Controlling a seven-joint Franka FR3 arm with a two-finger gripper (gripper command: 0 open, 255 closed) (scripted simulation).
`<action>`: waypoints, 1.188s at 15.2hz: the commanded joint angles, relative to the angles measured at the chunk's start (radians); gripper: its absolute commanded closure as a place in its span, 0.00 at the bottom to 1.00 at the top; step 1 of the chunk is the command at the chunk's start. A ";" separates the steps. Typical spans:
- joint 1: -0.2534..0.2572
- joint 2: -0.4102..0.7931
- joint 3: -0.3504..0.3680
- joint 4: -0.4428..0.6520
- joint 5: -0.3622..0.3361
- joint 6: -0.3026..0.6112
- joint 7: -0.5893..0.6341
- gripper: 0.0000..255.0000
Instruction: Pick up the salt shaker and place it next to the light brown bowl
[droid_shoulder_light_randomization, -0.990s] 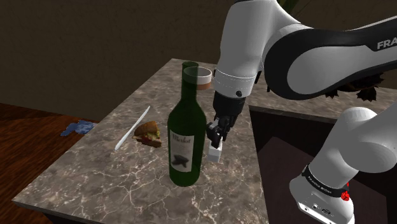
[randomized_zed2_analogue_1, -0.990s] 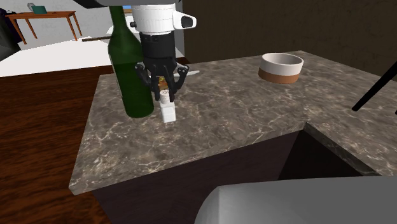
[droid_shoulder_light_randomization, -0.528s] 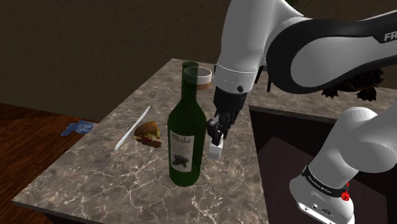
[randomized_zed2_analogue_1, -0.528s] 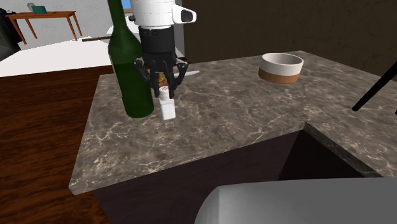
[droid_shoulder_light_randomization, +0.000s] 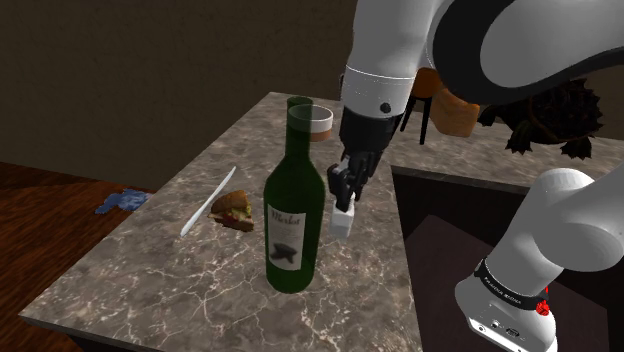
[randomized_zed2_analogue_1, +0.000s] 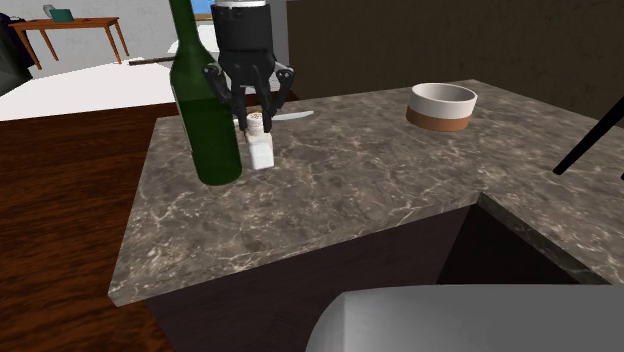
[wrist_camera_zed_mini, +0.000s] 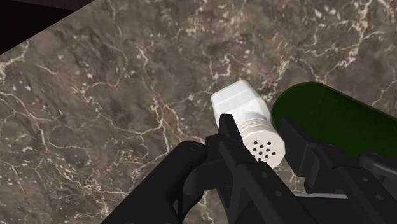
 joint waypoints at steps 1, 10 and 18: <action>-0.001 -0.004 -0.006 0.022 -0.003 -0.027 0.001 1.00; -0.008 -0.007 -0.031 0.138 -0.020 -0.146 0.006 1.00; -0.017 0.006 -0.047 0.254 -0.037 -0.250 0.014 1.00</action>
